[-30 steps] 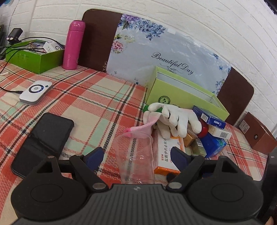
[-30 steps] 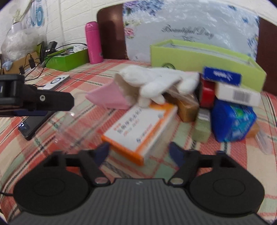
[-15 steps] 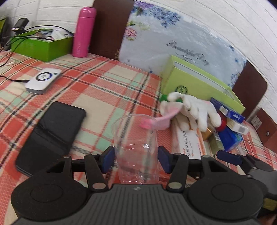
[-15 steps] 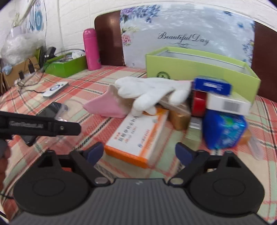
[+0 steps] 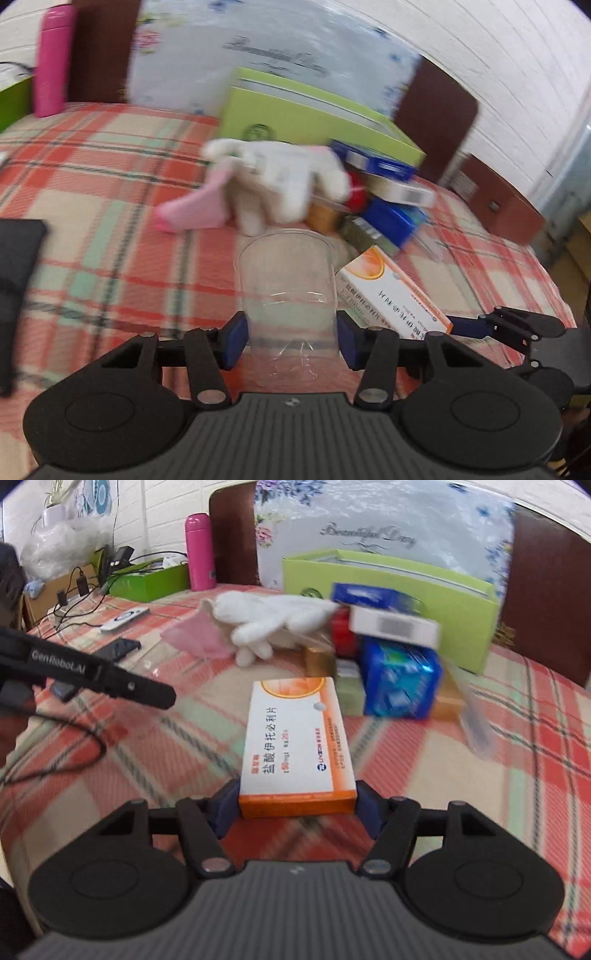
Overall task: Organize objects
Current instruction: 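Grasp the clear plastic cup with the left gripper while the right grasps the orange medicine box, then lower the cup and orange box into the storage box and open both grippers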
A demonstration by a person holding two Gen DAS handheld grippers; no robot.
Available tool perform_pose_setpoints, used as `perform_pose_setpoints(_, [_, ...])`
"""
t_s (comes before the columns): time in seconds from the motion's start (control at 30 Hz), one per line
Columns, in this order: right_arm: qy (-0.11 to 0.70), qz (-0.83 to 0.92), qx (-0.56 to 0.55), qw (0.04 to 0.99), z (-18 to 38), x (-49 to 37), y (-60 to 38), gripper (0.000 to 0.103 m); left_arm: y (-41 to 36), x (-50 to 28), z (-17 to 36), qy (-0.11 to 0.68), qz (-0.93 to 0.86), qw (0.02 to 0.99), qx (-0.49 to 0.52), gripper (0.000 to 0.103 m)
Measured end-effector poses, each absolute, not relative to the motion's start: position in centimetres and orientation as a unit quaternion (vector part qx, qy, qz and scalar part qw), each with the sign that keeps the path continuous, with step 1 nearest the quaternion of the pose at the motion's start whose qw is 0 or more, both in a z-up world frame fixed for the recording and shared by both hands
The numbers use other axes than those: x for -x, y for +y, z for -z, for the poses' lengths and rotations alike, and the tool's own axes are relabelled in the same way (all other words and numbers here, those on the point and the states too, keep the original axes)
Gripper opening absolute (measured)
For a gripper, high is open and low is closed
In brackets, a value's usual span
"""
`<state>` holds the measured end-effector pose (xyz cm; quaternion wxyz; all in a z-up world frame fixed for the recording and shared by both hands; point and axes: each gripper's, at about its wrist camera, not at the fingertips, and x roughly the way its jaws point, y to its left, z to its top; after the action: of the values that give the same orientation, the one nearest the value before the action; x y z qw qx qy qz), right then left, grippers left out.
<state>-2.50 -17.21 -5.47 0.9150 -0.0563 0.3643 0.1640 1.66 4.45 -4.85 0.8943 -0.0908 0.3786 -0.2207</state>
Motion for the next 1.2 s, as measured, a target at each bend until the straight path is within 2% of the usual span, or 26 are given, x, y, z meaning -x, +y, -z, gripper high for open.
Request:
perform_pose_setpoints(0.07, [0.372, -0.164, 0.058, 0.912, 5.2, 3.7, -18.5, 0.067, 3.2, -2.0, 5.1, 0.385, 0.217, 0.894, 0.075, 0.055])
perform_pose_setpoints(0.17, [0.348, -0.139, 0.074, 0.924, 4.7, 4.2, -18.8, 0.085, 2.3, -2.8, 5.0, 0.399, 0.192, 0.895, 0.048, 0.059])
perform_pose_setpoints(0.43, [0.337, -0.158, 0.052, 0.927, 5.2, 1.1, -18.1, 0.082, 1.6, -3.2, 4.3, 0.398, 0.213, 0.891, 0.043, 0.056])
perform_pose_setpoints(0.5, [0.341, -0.163, 0.052, 0.924, 5.6, 0.9, -17.9, 0.081, 1.3, -3.3, 4.7, 0.404, 0.200, 0.892, 0.036, 0.060])
perform_pose_setpoints(0.73, [0.333, -0.162, 0.057, 0.927, 6.0, 0.2, -17.5, 0.081, 1.7, -4.2, 5.3, 0.410, 0.171, 0.895, 0.051, 0.064])
perform_pose_setpoints(0.77, [0.336, -0.159, 0.055, 0.927, 6.1, 0.1, -17.5, 0.080, 1.8, -4.2, 5.3, 0.408, 0.171, 0.895, 0.053, 0.064])
perform_pose_setpoints(0.8, [0.342, -0.159, 0.051, 0.925, 6.2, 0.0, -17.5, 0.073, 1.9, -4.1, 5.3, 0.408, 0.173, 0.895, 0.054, 0.061])
perform_pose_setpoints(0.9, [0.343, -0.162, 0.050, 0.924, 6.3, 0.7, -17.6, 0.069, 2.3, -3.8, 5.1, 0.407, 0.178, 0.894, 0.059, 0.052])
perform_pose_setpoints(1.03, [0.337, -0.167, 0.036, 0.926, 5.5, 2.0, -18.3, 0.068, 2.5, -2.7, 3.7, 0.388, 0.211, 0.896, 0.056, 0.051])
perform_pose_setpoints(1.2, [0.302, -0.193, -0.003, 0.934, 1.9, 3.6, -20.1, 0.067, 2.8, -1.8, 0.0, 0.331, 0.254, 0.907, 0.046, 0.050])
